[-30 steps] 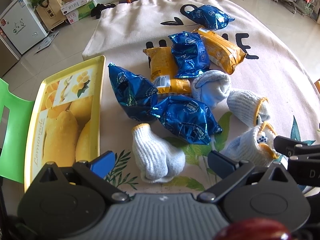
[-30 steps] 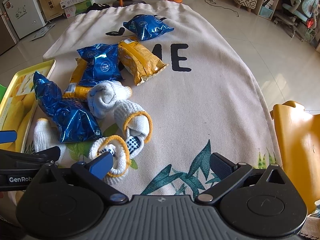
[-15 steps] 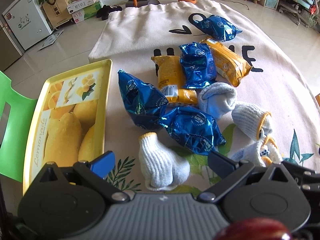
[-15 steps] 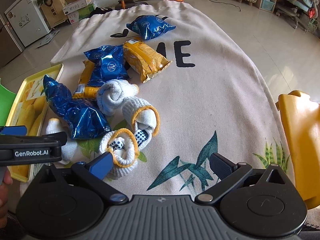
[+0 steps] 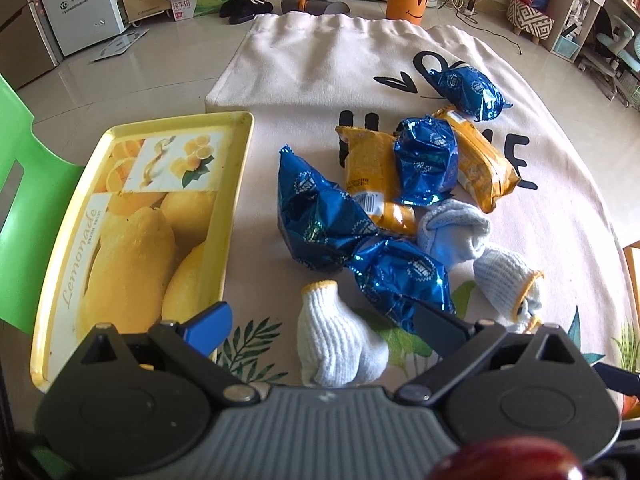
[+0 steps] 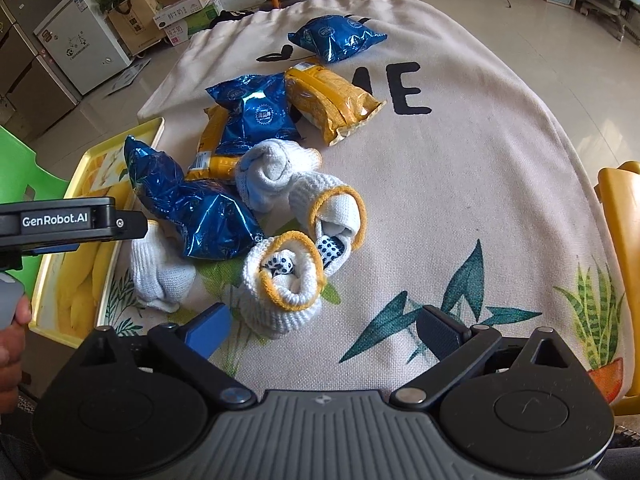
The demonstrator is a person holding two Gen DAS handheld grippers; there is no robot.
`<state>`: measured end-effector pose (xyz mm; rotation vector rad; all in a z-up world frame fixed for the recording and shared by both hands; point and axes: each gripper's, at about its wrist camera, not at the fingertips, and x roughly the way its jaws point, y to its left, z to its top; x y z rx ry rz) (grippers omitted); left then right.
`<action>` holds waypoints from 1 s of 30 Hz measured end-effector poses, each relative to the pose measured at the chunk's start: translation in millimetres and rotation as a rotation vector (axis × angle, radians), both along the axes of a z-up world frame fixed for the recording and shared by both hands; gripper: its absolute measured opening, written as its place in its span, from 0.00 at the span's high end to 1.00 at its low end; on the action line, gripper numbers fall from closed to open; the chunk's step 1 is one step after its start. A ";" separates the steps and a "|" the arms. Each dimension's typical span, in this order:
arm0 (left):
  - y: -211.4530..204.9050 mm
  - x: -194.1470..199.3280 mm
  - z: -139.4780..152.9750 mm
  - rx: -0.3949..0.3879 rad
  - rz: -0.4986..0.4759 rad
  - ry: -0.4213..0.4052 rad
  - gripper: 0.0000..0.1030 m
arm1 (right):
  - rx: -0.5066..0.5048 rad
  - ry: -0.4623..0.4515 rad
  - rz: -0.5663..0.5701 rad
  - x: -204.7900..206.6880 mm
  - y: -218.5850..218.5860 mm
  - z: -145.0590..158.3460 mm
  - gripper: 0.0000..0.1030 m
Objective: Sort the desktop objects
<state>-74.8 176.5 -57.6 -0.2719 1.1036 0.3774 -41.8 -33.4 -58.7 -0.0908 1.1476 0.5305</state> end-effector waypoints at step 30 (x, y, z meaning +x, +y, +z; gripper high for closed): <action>-22.6 12.0 -59.8 -0.114 -0.043 0.094 0.19 | 0.114 0.025 -0.250 27.8 -13.2 -21.3 0.44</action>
